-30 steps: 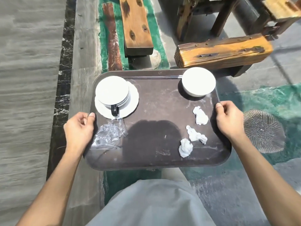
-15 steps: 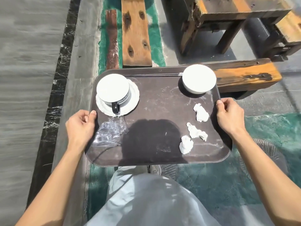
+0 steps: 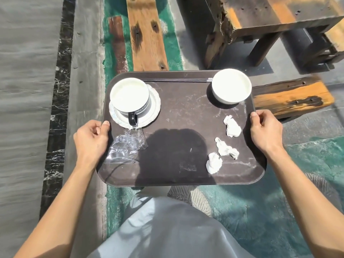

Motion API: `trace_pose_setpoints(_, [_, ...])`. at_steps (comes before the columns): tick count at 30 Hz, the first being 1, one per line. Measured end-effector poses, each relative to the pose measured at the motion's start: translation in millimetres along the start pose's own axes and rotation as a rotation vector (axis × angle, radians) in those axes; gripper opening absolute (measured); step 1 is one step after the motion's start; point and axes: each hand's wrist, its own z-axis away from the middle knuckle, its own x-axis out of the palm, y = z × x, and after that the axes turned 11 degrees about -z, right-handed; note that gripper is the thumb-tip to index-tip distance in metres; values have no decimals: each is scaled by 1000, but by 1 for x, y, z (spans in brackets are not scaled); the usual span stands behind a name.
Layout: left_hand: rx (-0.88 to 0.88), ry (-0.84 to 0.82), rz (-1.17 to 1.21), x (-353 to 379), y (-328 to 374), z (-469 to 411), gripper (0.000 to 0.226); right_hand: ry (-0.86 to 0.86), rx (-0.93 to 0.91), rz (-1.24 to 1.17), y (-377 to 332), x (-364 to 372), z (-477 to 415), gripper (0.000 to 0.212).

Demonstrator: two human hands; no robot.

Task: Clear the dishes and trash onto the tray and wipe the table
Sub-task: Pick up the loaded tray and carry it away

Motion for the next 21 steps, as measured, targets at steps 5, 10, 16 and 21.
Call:
trace_pose_setpoints(5, [50, -20, -3, 10, 28, -96, 29, 34, 37, -6, -33, 33, -60, 27])
trace_pose_setpoints(10, [88, -57, -28, 23, 56, -174, 28, 68, 73, 0, -61, 54, -114, 28])
trace_pose_setpoints(16, [96, -77, -13, 57, 93, -247, 28, 86, 80, 28, -76, 72, -192, 29])
trace_pose_setpoints(21, [73, -67, 1, 96, 138, -307, 30, 94, 62, 10, -77, 84, -279, 28])
